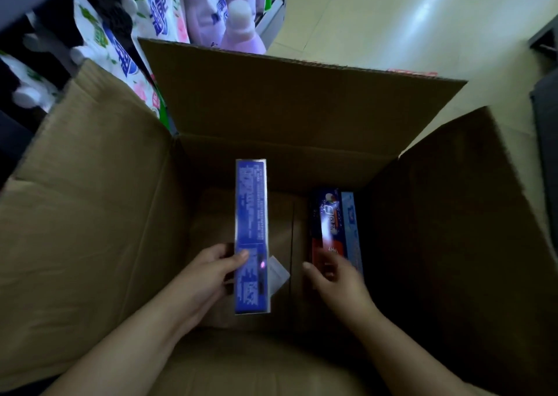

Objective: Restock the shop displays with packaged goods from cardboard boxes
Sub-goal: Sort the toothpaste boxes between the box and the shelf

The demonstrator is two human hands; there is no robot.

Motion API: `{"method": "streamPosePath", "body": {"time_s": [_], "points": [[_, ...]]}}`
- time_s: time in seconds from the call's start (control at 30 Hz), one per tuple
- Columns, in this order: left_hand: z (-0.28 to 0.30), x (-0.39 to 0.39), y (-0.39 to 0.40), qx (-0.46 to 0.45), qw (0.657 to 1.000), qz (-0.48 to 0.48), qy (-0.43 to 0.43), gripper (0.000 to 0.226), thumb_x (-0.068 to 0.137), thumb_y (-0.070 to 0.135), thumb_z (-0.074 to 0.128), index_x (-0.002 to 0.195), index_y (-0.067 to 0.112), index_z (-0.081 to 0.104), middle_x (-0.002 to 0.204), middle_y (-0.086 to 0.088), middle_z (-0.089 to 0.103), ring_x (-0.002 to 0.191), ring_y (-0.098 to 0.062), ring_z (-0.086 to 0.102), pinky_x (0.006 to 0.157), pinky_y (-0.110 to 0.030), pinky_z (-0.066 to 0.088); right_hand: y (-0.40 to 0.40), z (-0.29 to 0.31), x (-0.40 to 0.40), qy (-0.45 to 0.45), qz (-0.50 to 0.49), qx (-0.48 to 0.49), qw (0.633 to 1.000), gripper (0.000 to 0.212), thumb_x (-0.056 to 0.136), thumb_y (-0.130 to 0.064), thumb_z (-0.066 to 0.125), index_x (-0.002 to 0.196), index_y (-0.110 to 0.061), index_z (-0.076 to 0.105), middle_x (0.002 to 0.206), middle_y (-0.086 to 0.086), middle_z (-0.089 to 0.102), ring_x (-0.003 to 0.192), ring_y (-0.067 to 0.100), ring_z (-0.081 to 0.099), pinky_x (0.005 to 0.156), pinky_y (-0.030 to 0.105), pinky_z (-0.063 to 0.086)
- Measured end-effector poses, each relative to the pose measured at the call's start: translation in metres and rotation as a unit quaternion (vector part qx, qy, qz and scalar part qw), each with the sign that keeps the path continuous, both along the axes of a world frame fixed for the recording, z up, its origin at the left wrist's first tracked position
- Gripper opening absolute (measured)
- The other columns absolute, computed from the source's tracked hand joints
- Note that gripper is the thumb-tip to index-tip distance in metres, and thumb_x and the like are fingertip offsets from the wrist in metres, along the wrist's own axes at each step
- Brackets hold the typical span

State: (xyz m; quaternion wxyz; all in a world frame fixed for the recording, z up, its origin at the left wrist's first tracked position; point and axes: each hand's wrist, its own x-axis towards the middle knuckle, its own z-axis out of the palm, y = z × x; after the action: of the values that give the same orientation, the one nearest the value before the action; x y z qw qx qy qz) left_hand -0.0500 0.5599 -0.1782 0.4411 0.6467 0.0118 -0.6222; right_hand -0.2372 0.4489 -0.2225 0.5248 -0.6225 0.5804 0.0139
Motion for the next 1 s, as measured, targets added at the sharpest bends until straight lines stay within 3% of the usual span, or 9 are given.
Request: {"method": "streamPosePath", "body": {"time_s": [0.07, 0.13, 0.27, 0.37, 0.53, 0.63, 0.73, 0.93, 1.0], "points": [[0.007, 0.004, 0.01, -0.013, 0.999, 0.044, 0.011, 0.048, 0.075, 0.022, 0.064, 0.121, 0.013, 0.055, 0.112, -0.014, 0.068, 0.102, -0.029, 0.066, 0.086, -0.046, 0.052, -0.012, -0.02, -0.012, 0.143, 0.007, -0.12, 0.982, 0.059, 0.089, -0.034, 0.062, 0.141, -0.026, 0.036, 0.141, 0.001, 0.041, 0.127, 0.018, 0.045, 0.103, 0.041, 0.045], [0.013, 0.006, 0.016, -0.029, 0.996, 0.08, 0.019, 0.056, 0.068, 0.025, 0.063, 0.121, 0.012, 0.053, 0.113, -0.017, 0.067, 0.102, -0.031, 0.066, 0.086, -0.047, 0.051, -0.022, -0.039, -0.019, 0.229, 0.02, -0.156, 0.96, 0.074, 0.088, -0.032, 0.063, 0.149, -0.021, 0.022, 0.151, 0.008, 0.027, 0.138, 0.025, 0.031, 0.11, 0.045, 0.037], [0.016, -0.001, 0.015, -0.044, 0.995, 0.086, 0.016, 0.059, 0.068, 0.027, 0.063, 0.125, 0.013, 0.052, 0.116, -0.017, 0.066, 0.105, -0.031, 0.065, 0.095, -0.052, 0.047, -0.023, -0.063, -0.017, 0.255, -0.002, -0.113, 0.96, 0.089, 0.084, -0.036, 0.067, 0.152, -0.02, 0.01, 0.152, 0.013, 0.02, 0.139, 0.032, 0.027, 0.111, 0.048, 0.034], [0.012, -0.01, 0.008, -0.034, 0.997, 0.063, 0.0, 0.052, 0.071, 0.028, 0.063, 0.121, 0.016, 0.053, 0.114, -0.015, 0.067, 0.104, -0.03, 0.066, 0.092, -0.049, 0.05, -0.02, -0.067, -0.011, 0.308, 0.095, -0.204, 0.924, 0.082, 0.083, -0.039, 0.067, 0.147, -0.014, 0.022, 0.149, 0.013, 0.023, 0.136, 0.03, 0.029, 0.111, 0.041, 0.031], [0.002, -0.014, 0.002, -0.012, 0.998, 0.056, -0.008, 0.027, 0.088, 0.025, 0.058, 0.113, 0.015, 0.055, 0.111, -0.016, 0.067, 0.103, -0.031, 0.066, 0.096, -0.05, 0.048, -0.026, -0.069, 0.003, 0.292, 0.07, -0.204, 0.932, 0.061, 0.086, -0.028, 0.065, 0.137, -0.009, 0.037, 0.14, 0.016, 0.036, 0.128, 0.03, 0.039, 0.107, 0.04, 0.038], [0.001, -0.013, 0.001, -0.004, 0.999, 0.047, -0.013, 0.035, 0.083, 0.027, 0.06, 0.116, 0.014, 0.054, 0.11, -0.016, 0.068, 0.102, -0.032, 0.066, 0.095, -0.05, 0.049, -0.02, -0.073, 0.005, 0.292, 0.074, -0.184, 0.936, 0.065, 0.084, -0.041, 0.066, 0.132, -0.006, 0.039, 0.133, 0.017, 0.043, 0.12, 0.029, 0.047, 0.098, 0.036, 0.042], [0.001, -0.011, 0.002, -0.004, 0.999, 0.045, -0.015, 0.041, 0.081, 0.028, 0.061, 0.119, 0.013, 0.054, 0.11, -0.017, 0.068, 0.102, -0.032, 0.066, 0.094, -0.049, 0.049, -0.019, -0.073, 0.003, 0.314, 0.056, -0.161, 0.934, 0.074, 0.08, -0.051, 0.068, 0.134, -0.009, 0.039, 0.136, 0.014, 0.042, 0.125, 0.029, 0.045, 0.1, 0.038, 0.042], [0.0, -0.012, 0.001, -0.011, 0.999, 0.049, -0.006, 0.028, 0.087, 0.026, 0.059, 0.111, 0.013, 0.055, 0.108, -0.018, 0.068, 0.1, -0.032, 0.066, 0.091, -0.046, 0.051, -0.018, -0.08, 0.002, 0.227, 0.006, -0.094, 0.969, 0.064, 0.085, -0.047, 0.063, 0.134, -0.012, 0.042, 0.135, 0.013, 0.046, 0.123, 0.028, 0.049, 0.101, 0.041, 0.045], [-0.001, -0.012, 0.002, -0.012, 0.999, 0.048, -0.01, 0.027, 0.087, 0.026, 0.058, 0.111, 0.014, 0.055, 0.109, -0.017, 0.068, 0.101, -0.032, 0.066, 0.092, -0.047, 0.05, -0.022, -0.077, -0.001, 0.238, 0.007, -0.16, 0.958, 0.053, 0.092, -0.044, 0.053, 0.134, -0.013, 0.043, 0.137, 0.015, 0.041, 0.125, 0.029, 0.045, 0.103, 0.042, 0.043]]}}
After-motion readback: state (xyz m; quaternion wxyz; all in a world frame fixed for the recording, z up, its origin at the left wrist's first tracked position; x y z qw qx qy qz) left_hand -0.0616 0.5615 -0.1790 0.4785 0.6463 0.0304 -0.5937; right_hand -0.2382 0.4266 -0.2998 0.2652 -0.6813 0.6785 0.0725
